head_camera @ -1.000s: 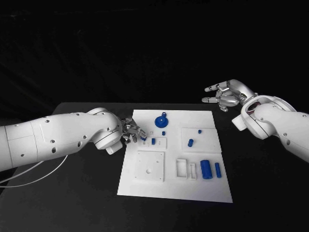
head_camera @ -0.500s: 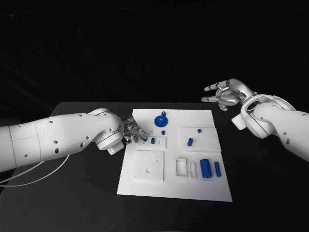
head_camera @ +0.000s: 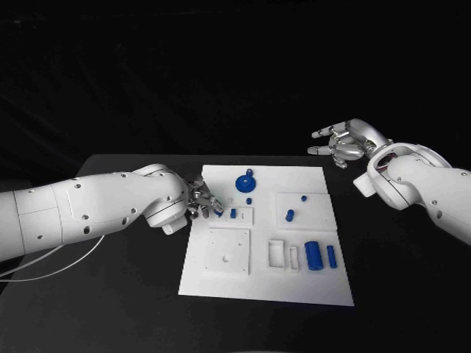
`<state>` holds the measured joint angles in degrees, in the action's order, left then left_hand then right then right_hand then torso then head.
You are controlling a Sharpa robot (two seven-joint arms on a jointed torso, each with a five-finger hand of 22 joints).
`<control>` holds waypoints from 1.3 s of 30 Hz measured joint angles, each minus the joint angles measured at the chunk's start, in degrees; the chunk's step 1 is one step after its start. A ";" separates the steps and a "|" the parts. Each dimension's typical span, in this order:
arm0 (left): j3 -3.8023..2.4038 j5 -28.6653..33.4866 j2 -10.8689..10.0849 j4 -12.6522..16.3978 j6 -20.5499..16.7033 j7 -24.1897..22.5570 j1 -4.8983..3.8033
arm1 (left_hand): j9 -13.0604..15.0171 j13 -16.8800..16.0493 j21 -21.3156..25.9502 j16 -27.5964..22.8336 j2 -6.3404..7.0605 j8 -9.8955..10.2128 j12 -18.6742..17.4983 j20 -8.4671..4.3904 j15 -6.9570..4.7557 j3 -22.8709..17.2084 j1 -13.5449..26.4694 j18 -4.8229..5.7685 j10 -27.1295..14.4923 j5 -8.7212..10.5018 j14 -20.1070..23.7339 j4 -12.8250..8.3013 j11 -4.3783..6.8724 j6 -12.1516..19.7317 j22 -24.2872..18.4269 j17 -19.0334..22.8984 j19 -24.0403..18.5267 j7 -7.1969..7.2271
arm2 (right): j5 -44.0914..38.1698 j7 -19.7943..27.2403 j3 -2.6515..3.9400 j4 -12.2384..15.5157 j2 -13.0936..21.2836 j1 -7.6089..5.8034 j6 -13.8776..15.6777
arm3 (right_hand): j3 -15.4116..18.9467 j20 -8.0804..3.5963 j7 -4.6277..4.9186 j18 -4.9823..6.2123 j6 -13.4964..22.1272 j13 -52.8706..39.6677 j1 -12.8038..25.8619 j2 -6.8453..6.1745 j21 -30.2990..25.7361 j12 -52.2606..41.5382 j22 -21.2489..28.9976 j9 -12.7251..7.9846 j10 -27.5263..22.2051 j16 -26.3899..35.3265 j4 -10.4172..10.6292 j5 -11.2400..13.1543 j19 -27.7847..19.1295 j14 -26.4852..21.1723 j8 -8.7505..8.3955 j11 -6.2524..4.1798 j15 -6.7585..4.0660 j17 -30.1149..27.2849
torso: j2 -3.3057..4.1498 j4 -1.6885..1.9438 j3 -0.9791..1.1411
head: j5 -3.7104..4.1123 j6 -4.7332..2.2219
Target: Assemble the parts on the task board
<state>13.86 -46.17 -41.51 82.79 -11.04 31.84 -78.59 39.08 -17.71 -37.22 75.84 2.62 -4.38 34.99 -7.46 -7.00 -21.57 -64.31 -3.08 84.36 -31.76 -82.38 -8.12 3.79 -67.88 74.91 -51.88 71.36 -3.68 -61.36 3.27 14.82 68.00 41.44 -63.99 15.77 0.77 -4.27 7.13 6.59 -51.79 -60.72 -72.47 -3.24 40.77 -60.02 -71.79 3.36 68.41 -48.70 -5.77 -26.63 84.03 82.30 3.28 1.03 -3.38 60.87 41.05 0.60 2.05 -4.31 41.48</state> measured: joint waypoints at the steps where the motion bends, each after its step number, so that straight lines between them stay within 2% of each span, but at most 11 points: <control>1: 0.00 -0.28 -0.01 0.03 0.05 0.12 0.01 | 0.00 0.00 0.00 0.00 0.00 0.01 0.00 0.00 0.00 0.00 0.00 0.01 0.00 0.02 0.00 0.00 0.00 0.00 0.00 0.01 0.00 0.00 | 0.00 0.00 0.00 0.00 0.00 0.00 0.00 | 0.00 0.00 0.00 0.00 0.00 0.00 0.00 0.00 0.00 0.00 0.00 0.00 0.00 0.00 0.00 0.00 0.00 0.00 0.00 0.00 0.00 0.00 | 0.00 0.01 0.00 | 0.03 0.02; 17: -0.07 -2.88 -0.01 0.24 0.62 1.28 0.03 | 0.09 0.11 0.00 0.00 -0.01 0.28 0.00 0.20 0.17 0.08 0.00 0.00 0.00 0.58 -0.01 0.07 0.00 0.00 0.04 0.28 -0.20 0.00 | 0.00 0.00 0.00 0.01 0.03 0.03 -0.05 | 0.00 0.00 0.00 0.00 0.00 0.00 0.00 0.00 0.00 0.00 0.00 0.00 0.00 0.00 0.00 0.00 0.00 0.00 0.00 0.00 0.00 0.00 | -0.01 -0.02 0.02 | 0.02 0.13; 24: -0.10 -3.20 0.00 0.32 1.21 1.42 0.03 | 1.21 0.12 0.00 0.00 -0.01 0.45 0.00 0.20 0.17 0.29 -0.01 0.00 0.00 0.97 -0.01 0.28 0.00 0.00 0.03 0.34 -0.20 0.00 | 0.00 0.00 0.00 0.02 0.01 0.06 -0.08 | 0.00 0.00 0.00 0.00 0.00 0.00 0.00 0.00 0.00 0.00 0.00 -0.01 0.00 0.00 0.00 0.00 0.00 0.00 0.00 0.00 0.00 0.00 | -0.02 -0.03 0.04 | 0.09 0.25; 29: -0.10 -3.25 0.01 0.45 1.51 1.44 0.04 | 1.45 0.17 0.00 0.00 -0.17 0.61 0.00 0.20 0.18 0.30 -0.17 0.00 0.00 1.59 -0.01 0.29 0.00 0.00 0.03 0.34 -0.20 0.00 | 0.00 0.00 0.00 0.03 0.01 0.07 -0.09 | 0.00 0.00 0.00 0.00 0.00 0.00 0.00 0.00 0.00 0.00 0.00 -0.01 0.00 0.00 0.00 0.00 0.00 0.00 0.00 0.00 0.00 0.00 | -0.02 -0.03 0.04 | 0.11 0.27; 39: -0.14 -3.26 -0.02 0.65 1.83 1.47 0.03 | 1.62 0.16 0.19 0.00 -0.68 0.33 0.00 0.20 0.18 1.35 -0.68 0.00 0.00 4.09 -0.01 -0.07 0.00 0.00 0.02 -0.05 -0.20 0.00 | 0.00 0.00 0.00 0.08 0.10 0.08 -0.09 | 0.00 0.00 0.00 0.00 0.00 0.00 0.00 0.00 0.00 0.00 0.00 -0.01 0.00 0.00 0.00 0.00 0.00 0.00 0.00 0.00 0.00 0.00 | -0.02 -0.03 0.07 | 0.17 0.29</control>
<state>13.72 -49.43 -41.53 83.44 -9.21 33.31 -78.56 40.70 -17.55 -37.03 75.84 1.94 -4.05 34.99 -7.26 -6.82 -20.22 -64.99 -3.08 84.35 -27.67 -82.39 -8.19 3.79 -67.88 74.93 -51.92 71.16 -3.68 -61.35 3.27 14.82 68.08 41.54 -63.91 15.68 0.77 -4.27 7.13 6.59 -51.79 -60.72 -72.47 -3.24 40.78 -60.02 -71.79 3.35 68.41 -48.70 -5.77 -26.63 84.03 82.30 3.28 1.03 -3.38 60.87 41.03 0.57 2.12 -4.14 41.77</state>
